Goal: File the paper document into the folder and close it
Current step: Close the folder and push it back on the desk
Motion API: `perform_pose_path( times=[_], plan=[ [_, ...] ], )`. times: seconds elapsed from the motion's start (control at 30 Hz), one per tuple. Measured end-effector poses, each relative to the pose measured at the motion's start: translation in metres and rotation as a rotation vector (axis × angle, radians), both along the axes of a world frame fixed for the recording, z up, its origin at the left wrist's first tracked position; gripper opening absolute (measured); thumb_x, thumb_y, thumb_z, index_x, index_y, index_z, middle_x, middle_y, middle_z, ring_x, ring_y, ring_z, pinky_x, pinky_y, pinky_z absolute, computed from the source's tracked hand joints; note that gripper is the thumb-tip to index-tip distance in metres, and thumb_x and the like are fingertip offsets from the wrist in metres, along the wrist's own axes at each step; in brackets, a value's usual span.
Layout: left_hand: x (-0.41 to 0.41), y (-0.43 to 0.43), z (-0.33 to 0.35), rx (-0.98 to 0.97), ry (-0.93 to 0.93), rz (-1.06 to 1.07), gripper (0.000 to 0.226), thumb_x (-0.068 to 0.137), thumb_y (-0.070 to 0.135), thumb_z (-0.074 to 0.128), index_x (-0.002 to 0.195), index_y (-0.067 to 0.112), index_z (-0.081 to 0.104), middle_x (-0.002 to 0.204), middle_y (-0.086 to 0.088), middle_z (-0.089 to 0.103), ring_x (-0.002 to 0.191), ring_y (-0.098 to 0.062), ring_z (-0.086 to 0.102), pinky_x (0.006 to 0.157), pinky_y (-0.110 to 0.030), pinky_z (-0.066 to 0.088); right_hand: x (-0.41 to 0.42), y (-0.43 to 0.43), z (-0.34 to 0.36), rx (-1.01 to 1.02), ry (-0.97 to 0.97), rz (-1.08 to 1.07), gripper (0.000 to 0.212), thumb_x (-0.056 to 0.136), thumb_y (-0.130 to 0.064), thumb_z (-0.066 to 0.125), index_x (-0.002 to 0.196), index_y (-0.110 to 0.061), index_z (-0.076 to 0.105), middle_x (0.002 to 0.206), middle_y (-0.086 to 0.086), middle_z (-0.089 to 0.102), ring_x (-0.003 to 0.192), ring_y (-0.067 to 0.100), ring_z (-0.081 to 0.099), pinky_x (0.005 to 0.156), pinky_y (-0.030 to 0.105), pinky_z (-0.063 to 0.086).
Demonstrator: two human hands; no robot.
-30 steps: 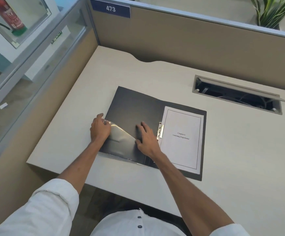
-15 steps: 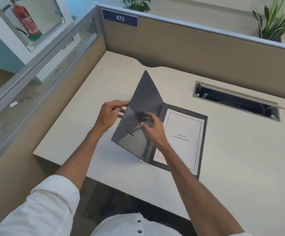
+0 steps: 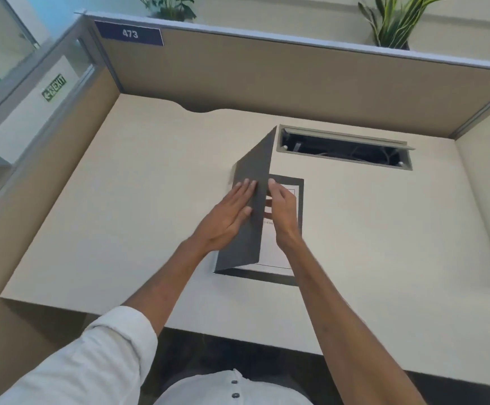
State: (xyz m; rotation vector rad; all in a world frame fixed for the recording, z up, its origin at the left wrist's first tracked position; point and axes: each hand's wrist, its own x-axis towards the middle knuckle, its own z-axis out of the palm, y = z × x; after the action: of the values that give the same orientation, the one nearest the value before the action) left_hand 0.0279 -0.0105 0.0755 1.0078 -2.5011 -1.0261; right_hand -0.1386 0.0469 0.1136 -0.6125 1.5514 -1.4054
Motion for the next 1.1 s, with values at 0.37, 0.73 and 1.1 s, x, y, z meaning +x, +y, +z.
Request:
perform_pose_path(
  times=[0.37,0.73,1.1],
  plan=[
    [-0.046,0.02,-0.071,0.047,-0.29,-0.075,0.066,0.118,0.055,0.018,0.176,0.03,0.0,0.184,0.011,-0.008,0.17,-0.01,-0.006,0.139,-0.043,0.007,-0.084,0.04,-0.066,0.331,0.346,-0.205,0.038,0.097,-0.007,0.057,0.133,-0.019,0.06,0.114,0.002,0.073,0.103,0.025,0.074,0.092,0.046,0.063],
    [-0.025,0.026,-0.114,-0.076,-0.456,-0.043,0.069,0.118,0.05,0.02,0.176,0.02,-0.001,0.184,0.003,-0.01,0.171,-0.017,-0.008,0.14,-0.042,0.004,-0.065,0.072,-0.156,0.375,1.044,0.368,0.067,0.103,-0.013,0.054,0.165,-0.005,0.031,0.177,0.011,0.018,0.163,0.029,0.021,0.131,0.043,0.024],
    [-0.005,0.03,-0.121,-0.237,-0.427,0.007,0.073,0.116,0.045,0.035,0.177,0.02,0.004,0.185,0.002,-0.007,0.171,-0.016,-0.006,0.14,-0.042,0.009,-0.065,0.079,-0.161,0.23,1.214,0.428,0.066,0.106,-0.028,0.05,0.167,-0.016,0.03,0.178,0.004,0.021,0.163,0.025,0.022,0.131,0.045,0.025]
  ],
)
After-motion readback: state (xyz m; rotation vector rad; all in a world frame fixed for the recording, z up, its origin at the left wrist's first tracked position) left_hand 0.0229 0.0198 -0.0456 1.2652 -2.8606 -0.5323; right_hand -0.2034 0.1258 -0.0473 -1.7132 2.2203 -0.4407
